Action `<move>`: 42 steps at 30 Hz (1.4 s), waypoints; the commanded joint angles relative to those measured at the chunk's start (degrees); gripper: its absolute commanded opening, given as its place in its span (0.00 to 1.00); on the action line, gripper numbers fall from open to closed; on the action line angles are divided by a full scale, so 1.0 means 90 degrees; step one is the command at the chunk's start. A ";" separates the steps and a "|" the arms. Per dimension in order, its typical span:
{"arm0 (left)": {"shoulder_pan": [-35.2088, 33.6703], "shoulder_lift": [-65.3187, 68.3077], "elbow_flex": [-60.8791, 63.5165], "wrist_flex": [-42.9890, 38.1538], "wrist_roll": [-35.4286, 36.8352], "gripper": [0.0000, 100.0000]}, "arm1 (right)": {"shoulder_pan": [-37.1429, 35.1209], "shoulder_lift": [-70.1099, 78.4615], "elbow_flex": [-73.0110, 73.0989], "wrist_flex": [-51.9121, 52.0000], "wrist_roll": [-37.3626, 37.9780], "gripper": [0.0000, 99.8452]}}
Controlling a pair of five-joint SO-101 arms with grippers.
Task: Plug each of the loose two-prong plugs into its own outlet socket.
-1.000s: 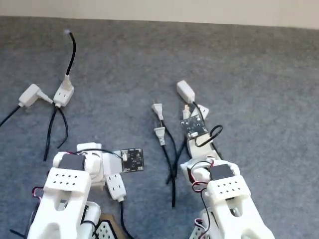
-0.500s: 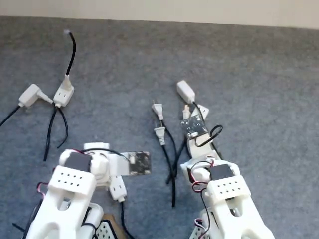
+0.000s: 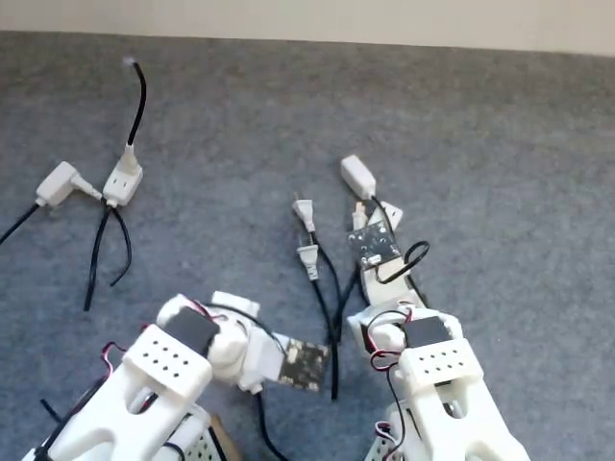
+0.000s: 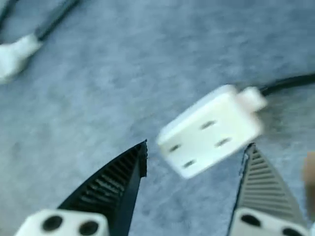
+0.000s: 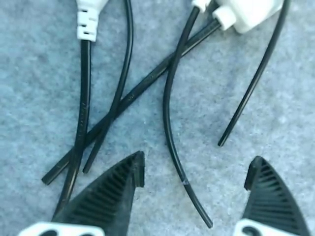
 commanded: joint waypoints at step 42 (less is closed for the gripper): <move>-0.3365 -0.0044 0.0103 0.0039 -0.0234 0.32 | -0.0083 -0.0054 -0.0044 -0.0073 -0.0029 0.32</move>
